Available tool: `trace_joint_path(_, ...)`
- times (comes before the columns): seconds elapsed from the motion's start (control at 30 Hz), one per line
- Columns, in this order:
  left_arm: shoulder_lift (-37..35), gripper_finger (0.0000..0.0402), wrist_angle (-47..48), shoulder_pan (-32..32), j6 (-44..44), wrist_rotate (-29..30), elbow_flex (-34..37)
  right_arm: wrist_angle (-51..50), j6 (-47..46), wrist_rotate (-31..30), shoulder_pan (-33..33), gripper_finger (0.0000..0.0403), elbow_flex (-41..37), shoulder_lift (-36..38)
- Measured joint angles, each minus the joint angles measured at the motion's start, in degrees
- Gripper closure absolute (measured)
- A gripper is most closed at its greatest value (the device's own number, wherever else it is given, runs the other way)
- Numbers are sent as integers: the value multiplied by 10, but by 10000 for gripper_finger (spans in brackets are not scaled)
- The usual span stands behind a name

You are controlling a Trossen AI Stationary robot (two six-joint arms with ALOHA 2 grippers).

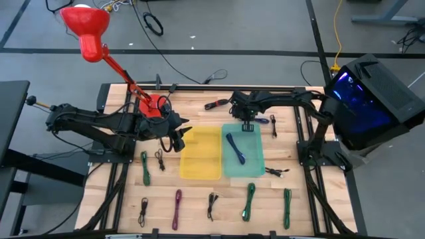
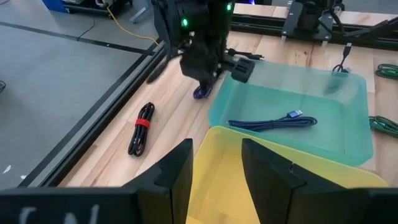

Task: Pick & Place USB Port
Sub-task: Put the blue charger cable into the green bin

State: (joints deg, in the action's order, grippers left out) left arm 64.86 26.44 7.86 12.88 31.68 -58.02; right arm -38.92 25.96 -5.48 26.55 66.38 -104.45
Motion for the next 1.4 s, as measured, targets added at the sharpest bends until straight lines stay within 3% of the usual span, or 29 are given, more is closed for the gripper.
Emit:
trace_joint_path(0.5,0,259,0,0,10,0,0,-81,-53,-44,3,403,127,76)
trace_joint_path(0.8,0,259,0,0,11,1,0,-106,-141,129,21,403,173,149)
trace_joint_path(0.93,0,259,0,0,10,2,0,-112,-192,160,12,403,173,182)
trace_joint_path(1.13,0,259,0,0,13,2,0,-106,-291,201,-57,403,143,217)
trace_joint_path(1.4,0,259,1,0,13,2,0,-12,-379,180,-209,403,63,229)
